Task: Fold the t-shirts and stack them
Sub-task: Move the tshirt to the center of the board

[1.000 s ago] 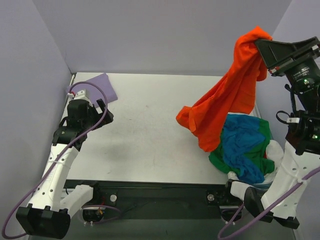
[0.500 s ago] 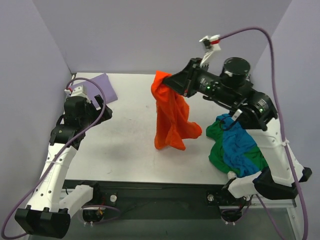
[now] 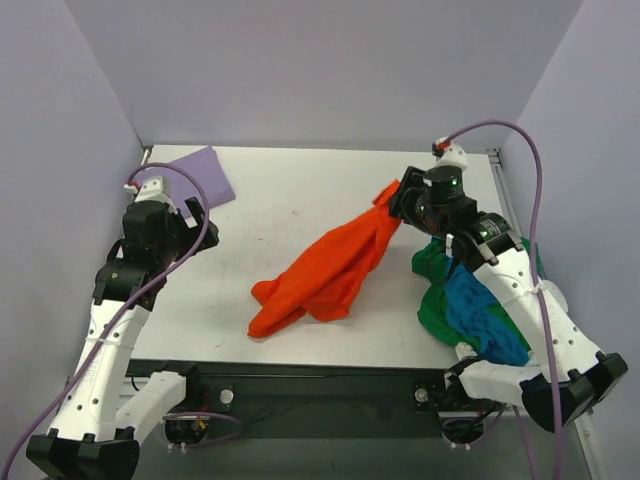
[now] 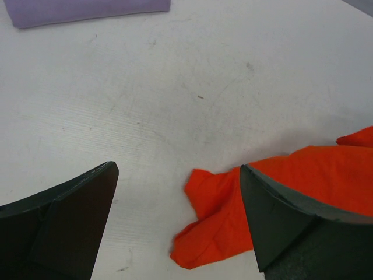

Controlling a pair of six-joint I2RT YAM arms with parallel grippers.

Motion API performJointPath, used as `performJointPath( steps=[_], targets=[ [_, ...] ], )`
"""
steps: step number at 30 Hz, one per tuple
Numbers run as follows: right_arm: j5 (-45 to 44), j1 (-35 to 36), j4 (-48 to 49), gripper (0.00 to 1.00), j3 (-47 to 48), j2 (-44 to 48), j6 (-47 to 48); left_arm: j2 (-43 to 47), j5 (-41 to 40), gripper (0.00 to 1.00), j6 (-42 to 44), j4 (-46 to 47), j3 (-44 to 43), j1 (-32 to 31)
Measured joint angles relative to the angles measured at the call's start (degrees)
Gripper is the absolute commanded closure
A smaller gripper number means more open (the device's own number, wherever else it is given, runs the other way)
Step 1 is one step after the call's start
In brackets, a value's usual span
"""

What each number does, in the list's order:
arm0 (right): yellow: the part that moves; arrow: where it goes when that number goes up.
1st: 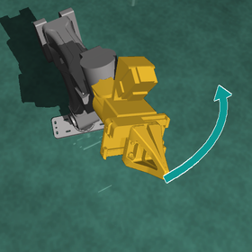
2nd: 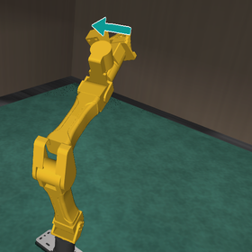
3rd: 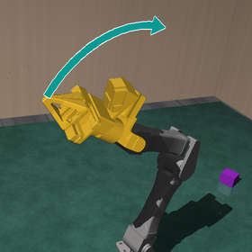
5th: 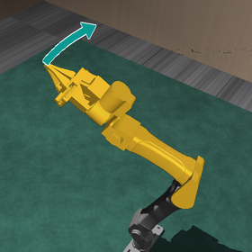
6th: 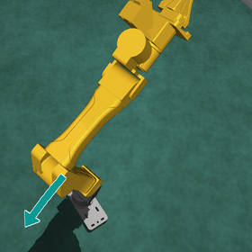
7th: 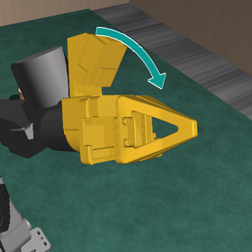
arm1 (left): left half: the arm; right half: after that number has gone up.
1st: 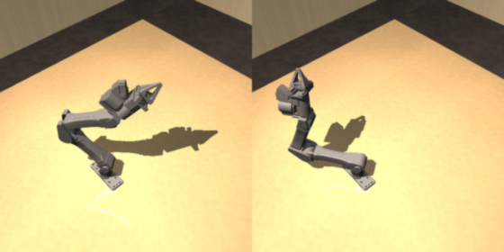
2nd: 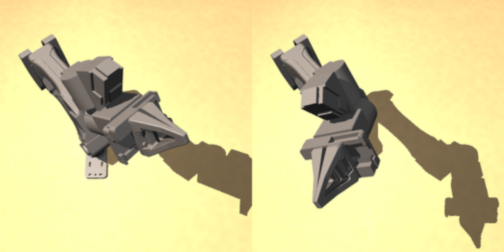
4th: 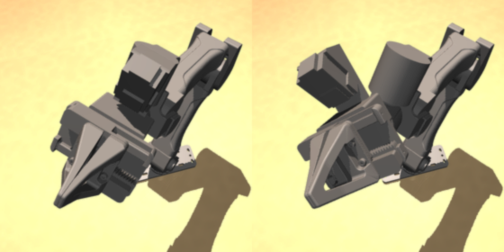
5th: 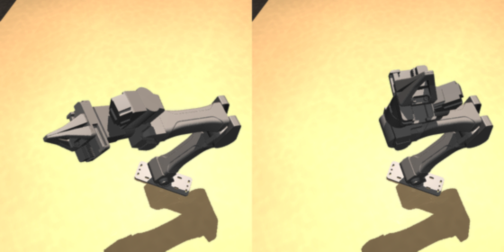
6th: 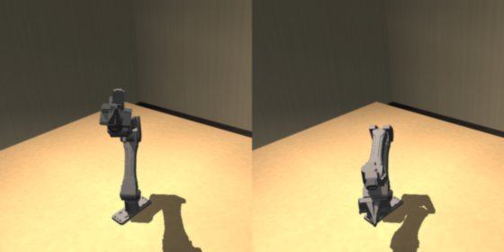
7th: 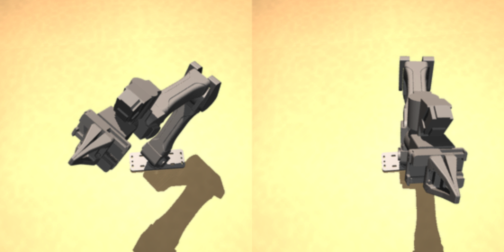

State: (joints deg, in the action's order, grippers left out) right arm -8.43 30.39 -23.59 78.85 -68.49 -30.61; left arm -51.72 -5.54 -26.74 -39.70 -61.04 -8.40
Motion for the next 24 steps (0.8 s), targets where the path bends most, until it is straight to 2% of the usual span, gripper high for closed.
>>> performJointPath(
  steps=[2,3,9,14,20,24],
  targets=[
    [-1.03,-2.86,-0.31,0.28,-7.26,0.17,-0.26,-0.09,0.13,0.03,0.85,-0.31,0.87,-0.57],
    [-1.20,-3.37,-0.72,0.26,-10.40,-0.39,-0.46,-0.31,0.48,0.03,1.22,-0.57,1.38,-0.94],
    [1.07,-3.28,-2.47,0.26,-19.91,-5.33,-0.68,-5.07,4.59,0.03,3.45,-1.18,4.46,-5.66],
    [2.69,-3.30,-1.16,0.27,-18.86,-8.26,-0.59,-13.53,11.06,0.03,3.58,0.28,7.93,-11.93],
    [5.40,-3.30,0.90,0.27,-16.81,-13.75,-1.36,-26.34,18.49,0.03,3.74,0.55,8.83,-14.82],
    [6.43,-3.32,1.49,0.27,-16.81,-14.32,-2.32,-31.19,21.57,0.03,4.20,0.50,8.83,-16.28]
  ],
)
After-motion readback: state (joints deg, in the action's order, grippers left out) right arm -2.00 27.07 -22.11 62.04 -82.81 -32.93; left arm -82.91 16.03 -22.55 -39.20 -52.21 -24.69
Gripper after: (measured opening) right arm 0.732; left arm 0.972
